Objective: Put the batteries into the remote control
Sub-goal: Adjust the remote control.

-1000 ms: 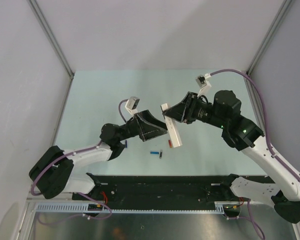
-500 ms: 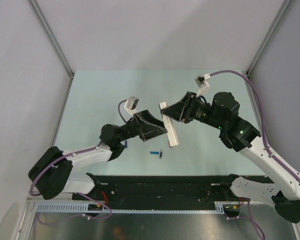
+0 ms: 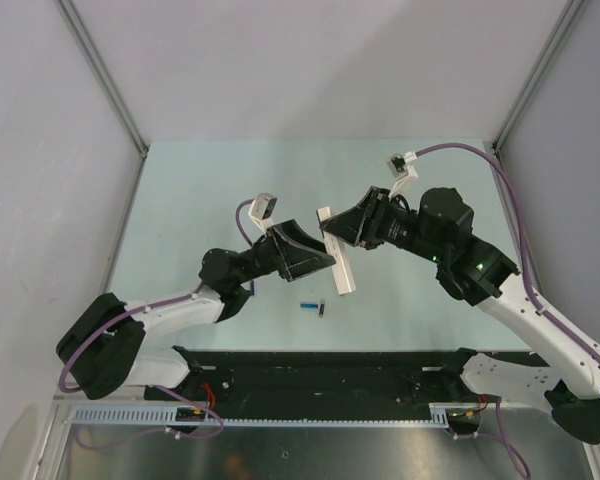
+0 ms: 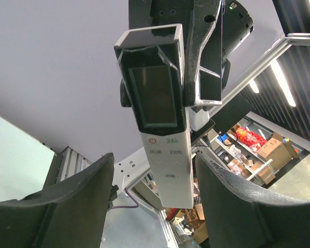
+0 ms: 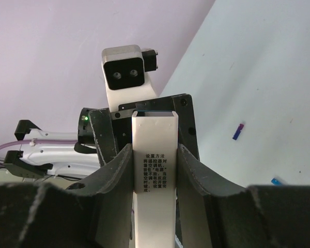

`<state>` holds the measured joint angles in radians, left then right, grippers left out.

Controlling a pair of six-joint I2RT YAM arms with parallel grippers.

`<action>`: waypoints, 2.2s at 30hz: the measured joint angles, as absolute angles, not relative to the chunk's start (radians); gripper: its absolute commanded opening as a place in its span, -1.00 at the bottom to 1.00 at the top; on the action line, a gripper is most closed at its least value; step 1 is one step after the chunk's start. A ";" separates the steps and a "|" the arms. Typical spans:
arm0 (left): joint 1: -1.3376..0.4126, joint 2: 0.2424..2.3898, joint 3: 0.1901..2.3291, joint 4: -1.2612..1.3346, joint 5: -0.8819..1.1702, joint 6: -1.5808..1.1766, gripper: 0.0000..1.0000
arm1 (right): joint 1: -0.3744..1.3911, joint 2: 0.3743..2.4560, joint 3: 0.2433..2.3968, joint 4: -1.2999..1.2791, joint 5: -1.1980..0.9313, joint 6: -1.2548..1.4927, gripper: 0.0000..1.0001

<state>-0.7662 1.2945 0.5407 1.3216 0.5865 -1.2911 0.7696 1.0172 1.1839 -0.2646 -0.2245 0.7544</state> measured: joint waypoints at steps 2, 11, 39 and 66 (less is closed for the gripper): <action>-0.767 1.295 0.541 1.322 0.587 -1.291 0.27 | 0.778 1.017 1.184 -0.271 -0.212 0.747 -1.00; -0.767 1.296 0.553 1.322 0.587 -1.293 0.11 | 0.797 1.021 1.184 -0.280 -0.170 0.724 -1.00; -0.768 1.304 0.553 1.319 0.590 -1.318 -0.99 | 0.816 1.024 1.183 -0.281 -0.144 0.675 0.18; -0.703 1.188 0.372 1.313 0.644 -1.308 -1.00 | 0.757 0.940 1.137 -0.334 -0.178 0.627 0.59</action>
